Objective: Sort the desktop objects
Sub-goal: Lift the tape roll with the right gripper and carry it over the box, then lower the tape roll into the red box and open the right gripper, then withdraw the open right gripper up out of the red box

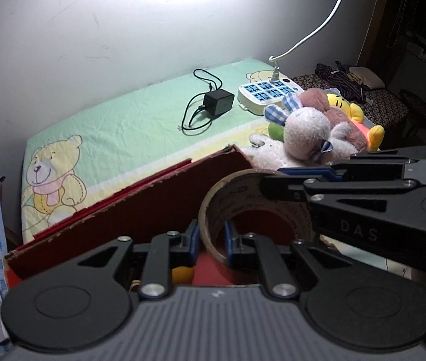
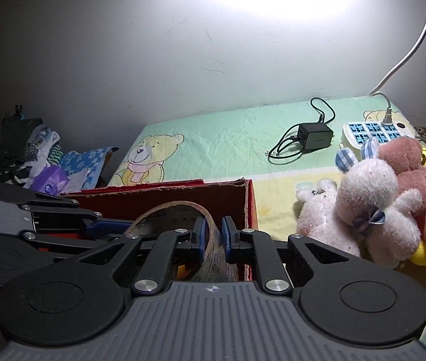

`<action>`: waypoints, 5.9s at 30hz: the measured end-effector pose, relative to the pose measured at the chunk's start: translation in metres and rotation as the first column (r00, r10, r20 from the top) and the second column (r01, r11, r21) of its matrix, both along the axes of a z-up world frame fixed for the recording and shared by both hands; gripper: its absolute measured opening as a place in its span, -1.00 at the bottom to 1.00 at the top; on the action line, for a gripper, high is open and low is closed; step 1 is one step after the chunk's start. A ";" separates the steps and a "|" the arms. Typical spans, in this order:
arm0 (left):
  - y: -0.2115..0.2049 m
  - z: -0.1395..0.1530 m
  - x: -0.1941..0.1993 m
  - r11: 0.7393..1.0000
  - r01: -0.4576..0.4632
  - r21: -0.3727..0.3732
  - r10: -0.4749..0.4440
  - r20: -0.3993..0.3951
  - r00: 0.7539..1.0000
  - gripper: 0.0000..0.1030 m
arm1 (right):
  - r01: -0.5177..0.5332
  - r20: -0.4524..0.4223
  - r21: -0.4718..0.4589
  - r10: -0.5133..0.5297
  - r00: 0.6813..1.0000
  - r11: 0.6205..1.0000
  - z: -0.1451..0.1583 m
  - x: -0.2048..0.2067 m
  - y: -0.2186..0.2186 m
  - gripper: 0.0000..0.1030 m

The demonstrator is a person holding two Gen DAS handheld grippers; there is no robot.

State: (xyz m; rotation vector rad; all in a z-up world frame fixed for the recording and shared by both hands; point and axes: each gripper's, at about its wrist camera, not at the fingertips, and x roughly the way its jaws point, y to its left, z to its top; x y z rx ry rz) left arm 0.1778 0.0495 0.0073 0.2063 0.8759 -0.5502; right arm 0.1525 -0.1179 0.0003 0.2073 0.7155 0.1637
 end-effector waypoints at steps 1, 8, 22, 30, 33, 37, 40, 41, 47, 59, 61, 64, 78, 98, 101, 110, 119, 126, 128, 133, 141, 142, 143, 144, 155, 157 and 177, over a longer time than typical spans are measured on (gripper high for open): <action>0.003 -0.003 0.005 1.000 -0.004 -0.001 0.004 -0.008 1.000 -0.81 | 0.003 -0.009 -0.007 -0.003 1.000 1.000 -0.003 0.003 0.003 -0.76; 0.008 -0.038 0.031 0.999 0.029 0.019 -0.027 -0.090 0.996 -0.77 | 0.016 -0.044 -0.158 -0.023 0.999 0.987 -0.021 0.018 0.026 -0.77; 0.023 -0.068 0.054 1.000 0.005 0.004 -0.004 -0.180 0.984 -0.71 | -0.023 -0.072 -0.213 0.008 0.997 0.977 -0.037 0.035 0.041 -0.77; 0.026 -0.070 0.055 1.000 -0.017 0.006 0.018 -0.176 0.984 -0.74 | -0.037 -0.076 -0.204 0.022 0.997 0.978 -0.037 0.036 0.042 -0.78; 0.026 -0.069 0.053 1.000 -0.011 -0.005 0.010 -0.171 0.985 -0.74 | -0.030 -0.049 -0.151 0.023 0.999 0.988 -0.034 0.034 0.036 -0.76; 0.034 -0.057 0.048 0.998 -0.024 -0.056 0.018 -0.106 0.994 -0.68 | -0.028 -0.043 -0.109 0.024 0.999 0.994 -0.031 0.039 0.033 -0.77; 0.031 -0.062 0.052 0.999 -0.023 -0.038 0.018 -0.135 0.991 -0.71 | -0.052 -0.083 -0.146 0.040 0.996 0.988 -0.037 0.041 0.035 -0.76; 0.029 -0.065 0.053 0.999 -0.019 -0.030 0.014 -0.150 0.989 -0.72 | -0.061 -0.084 -0.174 0.047 0.995 0.983 -0.038 0.041 0.038 -0.77; 0.028 -0.069 0.054 1.000 0.002 -0.028 -0.008 -0.183 0.983 -0.74 | -0.089 -0.079 -0.196 0.075 0.994 0.977 -0.039 0.038 0.036 -0.77; 0.025 -0.070 0.054 1.000 0.002 -0.012 -0.005 -0.173 0.985 -0.64 | -0.055 -0.055 -0.200 0.045 0.997 0.978 -0.034 0.028 0.035 -0.62; 0.024 -0.070 0.054 1.000 0.007 -0.014 -0.010 -0.176 0.984 -0.62 | -0.042 -0.061 -0.152 0.033 0.998 0.988 -0.033 0.026 0.029 -0.62; 0.024 -0.070 0.054 1.000 0.014 -0.016 -0.017 -0.177 0.984 -0.51 | -0.017 -0.062 -0.101 0.011 0.998 0.995 -0.030 0.022 0.024 -0.62; 0.020 -0.069 0.049 0.998 0.058 -0.024 -0.061 -0.168 0.984 -0.42 | -0.034 -0.079 -0.098 0.026 0.997 0.995 -0.022 0.034 0.033 -0.61; 0.028 -0.065 0.053 0.997 0.025 -0.074 -0.037 -0.168 0.985 -0.15 | -0.120 -0.206 -0.202 0.077 0.976 0.972 -0.028 0.052 0.037 -0.78; 0.028 -0.066 0.054 0.997 0.028 -0.078 -0.042 -0.176 0.983 -0.01 | -0.141 -0.232 -0.204 0.092 0.968 0.969 -0.031 0.053 0.039 -0.81; 0.027 -0.066 0.052 0.996 0.033 -0.079 -0.047 -0.180 0.983 0.05 | -0.051 -0.166 -0.181 0.021 0.986 0.982 -0.019 0.049 0.028 -0.61; 0.025 -0.066 0.049 0.998 0.038 -0.051 -0.046 -0.153 0.987 0.05 | -0.007 -0.101 -0.162 -0.009 0.995 0.987 -0.024 0.028 0.026 -0.71; 0.017 -0.058 0.038 0.998 0.020 0.052 -0.017 -0.054 0.998 0.05 | 0.023 -0.074 -0.149 -0.034 0.997 0.989 -0.029 0.016 0.023 -0.76; 0.014 -0.054 0.035 0.996 0.001 0.091 0.001 -0.025 1.000 0.05 | 0.031 -0.074 -0.124 -0.040 0.996 0.992 -0.028 0.013 0.020 -0.76; 0.015 -0.043 0.025 0.989 -0.059 0.139 0.057 0.013 0.998 0.03 | 0.021 -0.073 -0.117 -0.030 0.997 0.993 -0.026 0.004 0.021 -0.72; 0.021 -0.034 0.007 0.966 -0.173 0.190 0.168 0.043 0.985 0.13 | 0.031 -0.088 -0.080 -0.038 0.995 0.996 -0.023 -0.008 0.021 -0.59; 0.021 -0.033 0.005 0.963 -0.188 0.194 0.184 0.039 0.982 0.13 | 0.028 -0.085 -0.081 -0.035 0.996 0.996 -0.023 -0.010 0.021 -0.59; 0.023 -0.033 0.003 0.959 -0.202 0.197 0.199 0.036 0.979 0.14 | 0.024 -0.082 -0.082 -0.030 0.996 0.996 -0.022 -0.012 0.022 -0.58; 0.024 -0.033 0.001 0.956 -0.216 0.200 0.213 0.034 0.976 0.14 | 0.022 -0.077 -0.082 -0.028 0.997 0.996 -0.022 -0.014 0.023 -0.57; 0.022 -0.027 -0.023 0.924 -0.303 0.234 0.298 0.056 0.953 0.35 | 0.034 -0.022 -0.087 -0.036 0.999 0.996 -0.021 -0.029 0.021 -0.38; 0.024 -0.027 -0.027 0.919 -0.317 0.236 0.313 0.052 0.948 0.38 | 0.026 -0.024 -0.088 -0.028 0.999 0.996 -0.021 -0.031 0.021 -0.38; 0.030 -0.022 -0.046 0.882 -0.431 0.192 0.419 0.104 0.902 0.78 | -0.005 -0.035 -0.053 0.003 0.999 0.999 -0.016 -0.052 0.016 -0.38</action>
